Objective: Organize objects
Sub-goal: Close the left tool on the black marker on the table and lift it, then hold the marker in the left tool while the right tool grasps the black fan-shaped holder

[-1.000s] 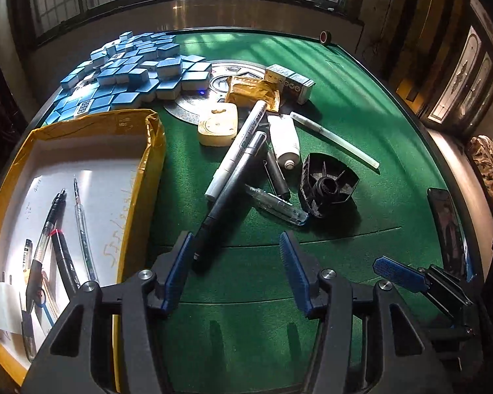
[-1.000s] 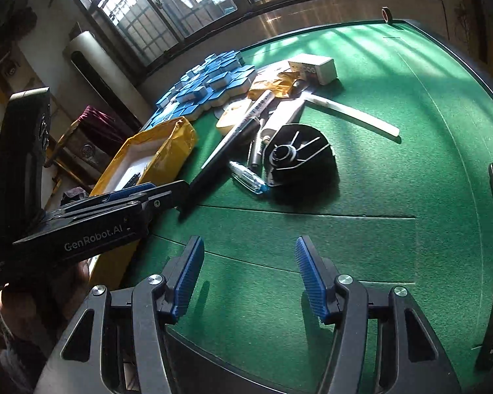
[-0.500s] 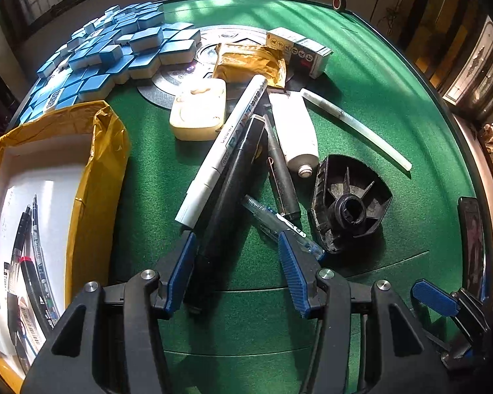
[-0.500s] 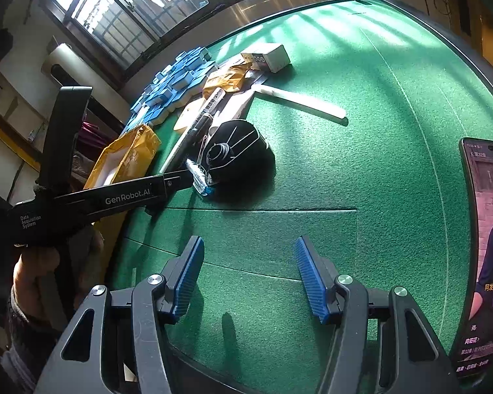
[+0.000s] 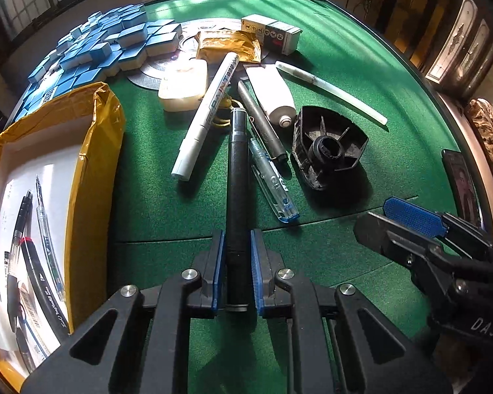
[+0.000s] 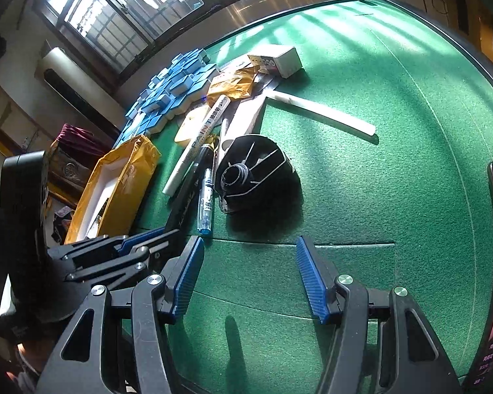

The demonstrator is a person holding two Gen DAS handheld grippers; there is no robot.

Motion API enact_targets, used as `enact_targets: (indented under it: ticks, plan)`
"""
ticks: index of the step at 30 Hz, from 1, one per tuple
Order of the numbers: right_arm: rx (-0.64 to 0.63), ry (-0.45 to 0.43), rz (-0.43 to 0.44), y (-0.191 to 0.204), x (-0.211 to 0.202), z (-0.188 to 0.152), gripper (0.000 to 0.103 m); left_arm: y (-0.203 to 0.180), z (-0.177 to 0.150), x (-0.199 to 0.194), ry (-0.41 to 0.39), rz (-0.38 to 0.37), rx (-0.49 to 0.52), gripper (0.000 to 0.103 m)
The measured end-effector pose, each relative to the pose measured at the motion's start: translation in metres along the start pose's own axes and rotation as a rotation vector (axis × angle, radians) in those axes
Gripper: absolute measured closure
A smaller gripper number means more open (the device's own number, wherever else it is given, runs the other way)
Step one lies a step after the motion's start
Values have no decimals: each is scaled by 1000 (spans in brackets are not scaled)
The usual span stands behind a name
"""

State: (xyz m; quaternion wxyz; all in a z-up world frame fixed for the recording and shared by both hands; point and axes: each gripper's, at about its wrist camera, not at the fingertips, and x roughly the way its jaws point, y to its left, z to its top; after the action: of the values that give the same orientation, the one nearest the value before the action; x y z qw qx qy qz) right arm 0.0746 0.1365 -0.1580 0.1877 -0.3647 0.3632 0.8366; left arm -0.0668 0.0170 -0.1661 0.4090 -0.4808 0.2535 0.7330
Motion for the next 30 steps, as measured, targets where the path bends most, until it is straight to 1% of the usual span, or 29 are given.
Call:
enact_targets:
  ticks: [4, 7, 12, 13, 15, 18, 19, 20, 21, 26, 30]
  plan:
    - [0, -50, -68, 10, 3, 13, 50, 6, -15, -8, 12, -37, 7, 90]
    - [9, -88, -116, 14, 3, 24, 44, 10, -25, -14, 4, -59, 7, 90]
    - [-34, -67, -159, 26, 23, 42, 39, 16, -37, -20, -14, -85, -18, 90]
    - [-45, -57, -171, 28, 28, 42, 34, 16, -40, -21, -14, -89, -20, 90]
    - [-81, -60, -204, 35, 35, 40, 31, 18, -47, -23, -14, -90, -21, 90]
    - [-122, -82, -252, 42, 38, 34, 31, 20, -57, -25, -18, -92, -29, 90]
    - [-129, -88, -266, 43, 38, 32, 36, 20, -59, -27, -19, -91, -30, 90]
    - [-142, -92, -293, 44, 38, 31, 44, 20, -62, -29, -22, -93, -31, 90]
    - [-150, -96, -316, 45, 37, 30, 44, 19, -64, -30, -25, -91, -30, 90]
    - [-134, -79, -295, 43, 30, 26, 44, 16, -72, -36, -34, -88, -22, 90]
    - [-99, -71, -237, 42, 17, 10, 44, 16, -76, -37, -33, -79, -22, 90]
